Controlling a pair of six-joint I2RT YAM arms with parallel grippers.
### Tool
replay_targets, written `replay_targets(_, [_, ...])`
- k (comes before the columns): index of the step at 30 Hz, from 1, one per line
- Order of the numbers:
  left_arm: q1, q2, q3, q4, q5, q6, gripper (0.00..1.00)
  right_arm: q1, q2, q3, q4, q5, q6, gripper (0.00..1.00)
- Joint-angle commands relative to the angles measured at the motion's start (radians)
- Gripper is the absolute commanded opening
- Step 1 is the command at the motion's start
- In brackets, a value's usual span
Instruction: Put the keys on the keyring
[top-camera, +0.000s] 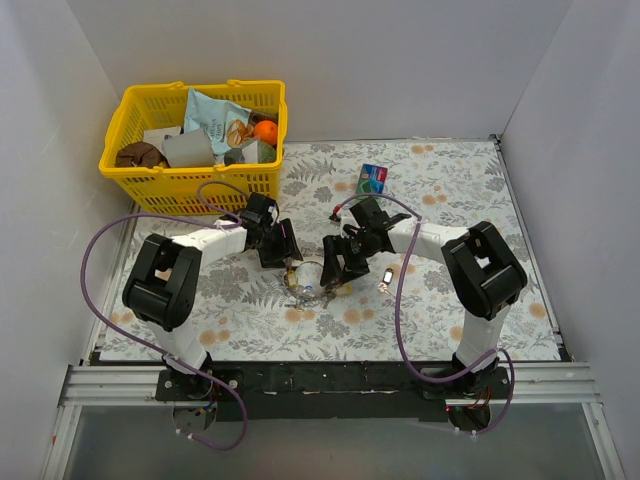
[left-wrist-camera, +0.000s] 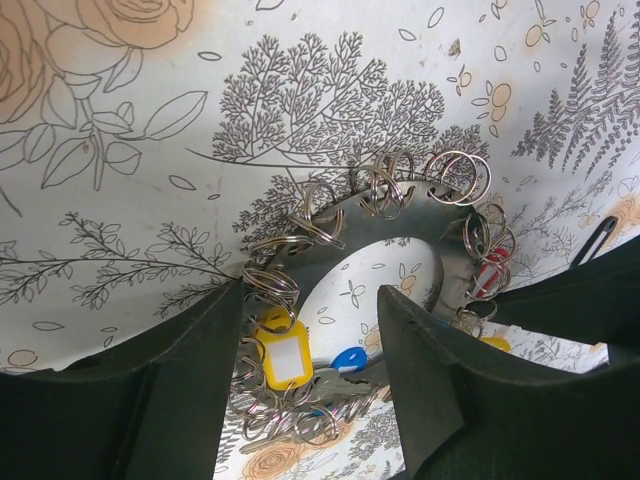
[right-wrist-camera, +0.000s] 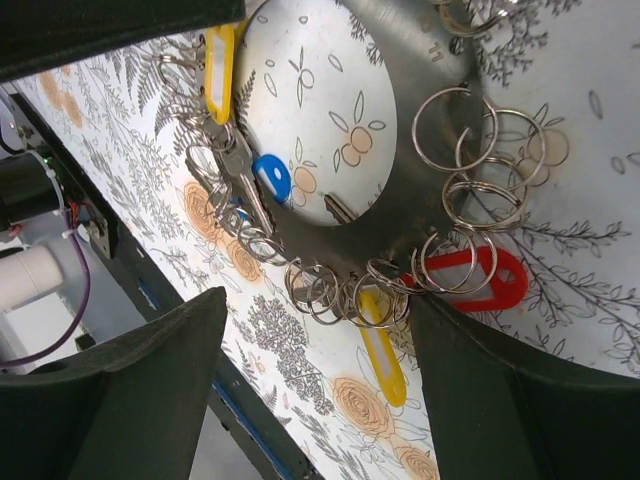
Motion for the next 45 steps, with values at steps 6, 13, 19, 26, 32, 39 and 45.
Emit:
replay_targets(6, [-0.020, 0.029, 0.056, 0.024, 0.053, 0.022, 0.56, 0.031, -0.026, 0.007, -0.042, -0.051, -0.008, 0.81])
replay_targets(13, [-0.023, 0.018, 0.069, 0.024, 0.040, 0.033, 0.59, 0.055, 0.013, 0.073, -0.084, -0.047, -0.016, 0.81])
replay_targets(19, [-0.028, -0.023, 0.076, 0.018, 0.012, 0.050, 0.64, 0.055, 0.007, 0.077, -0.124, -0.033, -0.034, 0.82])
replay_targets(26, [-0.039, -0.069, 0.087, 0.003, -0.016, 0.080, 0.68, 0.055, -0.009, 0.070, -0.155, -0.028, -0.046, 0.82])
replay_targets(32, [-0.046, -0.127, 0.067, 0.001, -0.023, 0.103, 0.68, 0.055, -0.023, 0.080, -0.199, -0.001, -0.072, 0.82])
replay_targets(39, [-0.053, -0.210, 0.020, 0.003, -0.019, 0.143, 0.67, 0.055, -0.032, 0.114, -0.235, 0.030, -0.095, 0.82])
replay_targets(45, [-0.059, -0.305, -0.057, -0.003, -0.017, 0.159, 0.57, 0.055, -0.041, 0.128, -0.246, 0.042, -0.103, 0.82])
